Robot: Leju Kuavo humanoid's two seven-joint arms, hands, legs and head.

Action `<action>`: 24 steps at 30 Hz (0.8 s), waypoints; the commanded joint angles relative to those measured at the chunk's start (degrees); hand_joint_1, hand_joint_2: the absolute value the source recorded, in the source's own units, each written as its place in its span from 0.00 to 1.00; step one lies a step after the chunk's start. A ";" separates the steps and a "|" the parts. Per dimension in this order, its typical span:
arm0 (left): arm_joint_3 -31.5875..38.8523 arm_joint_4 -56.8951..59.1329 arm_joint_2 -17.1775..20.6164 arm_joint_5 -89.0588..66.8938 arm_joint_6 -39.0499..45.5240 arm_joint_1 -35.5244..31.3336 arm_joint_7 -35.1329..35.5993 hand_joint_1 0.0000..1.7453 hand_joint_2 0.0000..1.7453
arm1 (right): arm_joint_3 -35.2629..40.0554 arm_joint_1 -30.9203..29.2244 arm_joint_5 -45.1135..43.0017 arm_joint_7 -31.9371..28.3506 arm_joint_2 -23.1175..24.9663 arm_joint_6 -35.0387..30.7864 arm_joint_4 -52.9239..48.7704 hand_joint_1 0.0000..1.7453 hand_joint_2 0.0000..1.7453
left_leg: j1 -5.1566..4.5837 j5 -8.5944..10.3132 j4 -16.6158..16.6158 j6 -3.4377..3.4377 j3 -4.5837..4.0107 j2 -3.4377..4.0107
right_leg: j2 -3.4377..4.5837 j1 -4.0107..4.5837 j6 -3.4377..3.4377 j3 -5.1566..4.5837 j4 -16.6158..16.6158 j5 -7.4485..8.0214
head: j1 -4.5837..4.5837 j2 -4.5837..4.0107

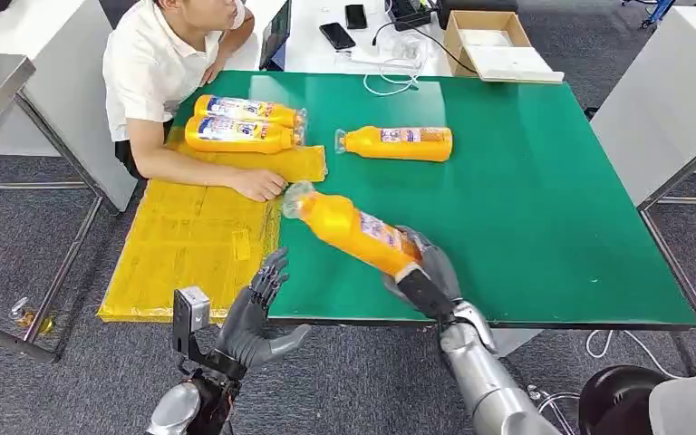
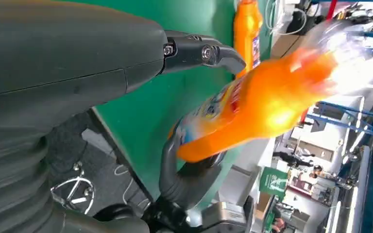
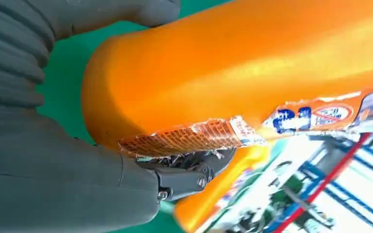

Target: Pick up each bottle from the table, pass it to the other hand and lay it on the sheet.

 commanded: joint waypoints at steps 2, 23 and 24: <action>-0.74 -1.23 1.53 -0.03 -0.13 0.89 0.12 0.00 1.00 | 10.30 3.82 -3.98 3.46 2.35 0.92 -12.07 1.00 1.00 | 0.03 -0.06 -0.01 -0.08 0.10 0.13 | 0.08 0.04 -0.12 0.05 0.02 -0.04 | 0.02 0.00; -0.80 -2.05 -1.92 -3.35 12.44 -3.13 -6.44 0.00 1.00 | 28.41 4.17 -6.72 4.42 3.39 2.28 -11.30 1.00 1.00 | 0.01 -0.08 -0.02 -0.11 0.20 0.04 | -0.02 0.03 -0.17 0.14 0.04 -0.11 | 0.00 0.00; -0.90 -2.17 -1.84 -3.26 12.45 -3.11 -6.47 0.00 1.00 | 28.56 4.13 -6.91 4.56 3.19 2.33 -11.45 1.00 1.00 | 0.01 -0.06 -0.03 -0.09 0.15 0.04 | -0.01 0.03 -0.14 0.10 0.02 -0.08 | 0.02 0.00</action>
